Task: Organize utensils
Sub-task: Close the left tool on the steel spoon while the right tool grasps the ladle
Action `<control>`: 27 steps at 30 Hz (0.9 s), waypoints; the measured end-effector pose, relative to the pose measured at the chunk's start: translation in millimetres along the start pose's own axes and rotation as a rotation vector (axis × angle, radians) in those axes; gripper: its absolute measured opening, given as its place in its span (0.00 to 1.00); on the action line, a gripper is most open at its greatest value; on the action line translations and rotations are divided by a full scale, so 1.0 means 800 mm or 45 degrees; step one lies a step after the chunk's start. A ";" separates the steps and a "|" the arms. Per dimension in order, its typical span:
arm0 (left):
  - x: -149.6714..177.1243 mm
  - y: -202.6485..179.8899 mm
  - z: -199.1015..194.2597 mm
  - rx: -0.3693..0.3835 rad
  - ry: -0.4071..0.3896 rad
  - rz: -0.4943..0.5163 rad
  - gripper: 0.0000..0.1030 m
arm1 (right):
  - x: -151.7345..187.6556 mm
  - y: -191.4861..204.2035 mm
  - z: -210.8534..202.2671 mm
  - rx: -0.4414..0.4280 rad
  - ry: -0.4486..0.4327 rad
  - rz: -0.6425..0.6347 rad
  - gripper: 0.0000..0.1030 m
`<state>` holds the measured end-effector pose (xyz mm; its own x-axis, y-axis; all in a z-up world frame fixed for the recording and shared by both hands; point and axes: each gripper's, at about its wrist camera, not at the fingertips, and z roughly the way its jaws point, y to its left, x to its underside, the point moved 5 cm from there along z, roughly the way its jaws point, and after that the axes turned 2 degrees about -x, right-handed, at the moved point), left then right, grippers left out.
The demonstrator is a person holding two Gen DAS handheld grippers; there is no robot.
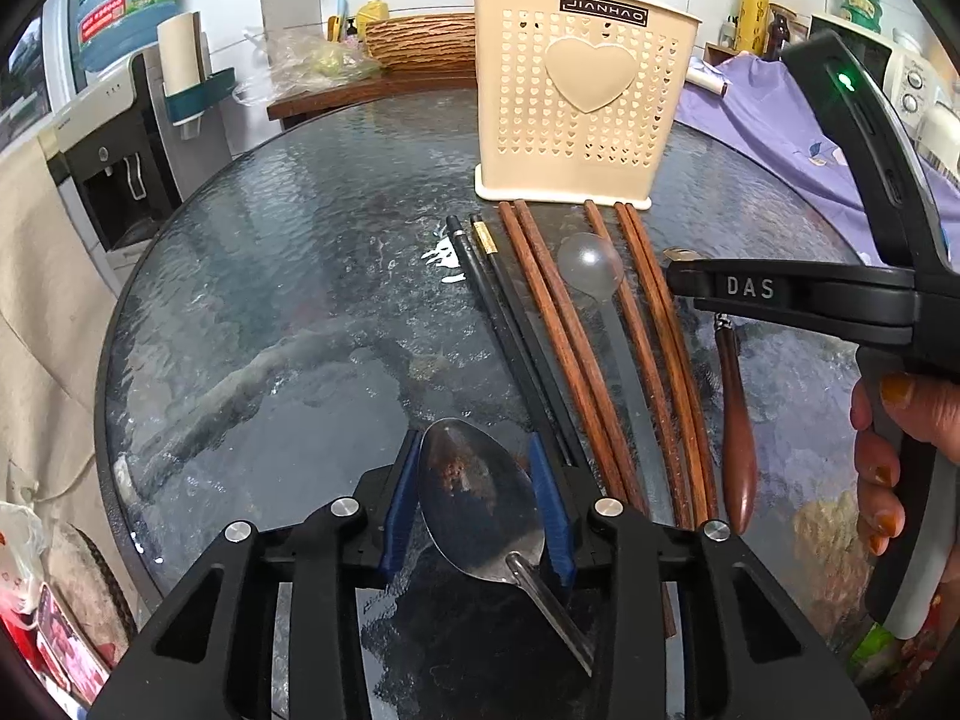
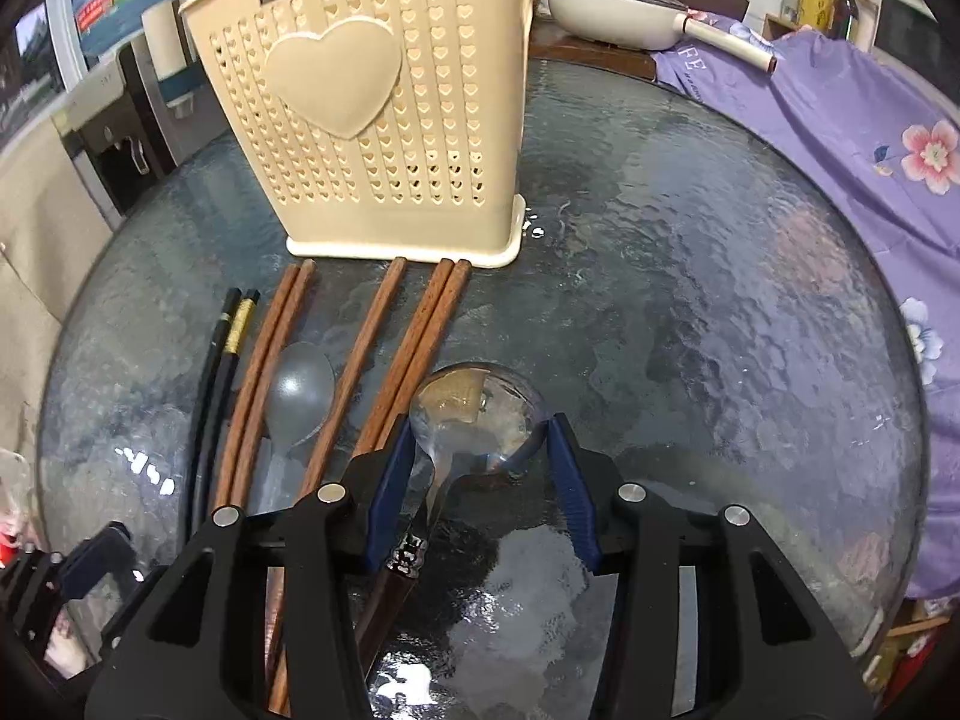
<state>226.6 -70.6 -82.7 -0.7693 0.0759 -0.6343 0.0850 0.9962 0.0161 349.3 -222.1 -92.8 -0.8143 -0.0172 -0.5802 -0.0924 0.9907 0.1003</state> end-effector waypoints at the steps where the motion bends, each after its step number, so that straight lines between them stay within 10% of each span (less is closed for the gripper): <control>1: -0.001 0.001 0.000 0.011 0.002 -0.006 0.34 | 0.000 -0.002 -0.001 -0.021 -0.002 0.012 0.45; 27: -0.030 0.012 -0.033 0.120 -0.134 -0.029 0.31 | -0.002 0.002 -0.062 -0.068 -0.252 -0.117 0.45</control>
<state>229.4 -62.1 -47.1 -0.7016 0.0437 -0.7112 0.1315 0.9889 -0.0689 322.1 -227.2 -51.1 -0.6734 -0.0751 -0.7355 -0.1958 0.9774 0.0795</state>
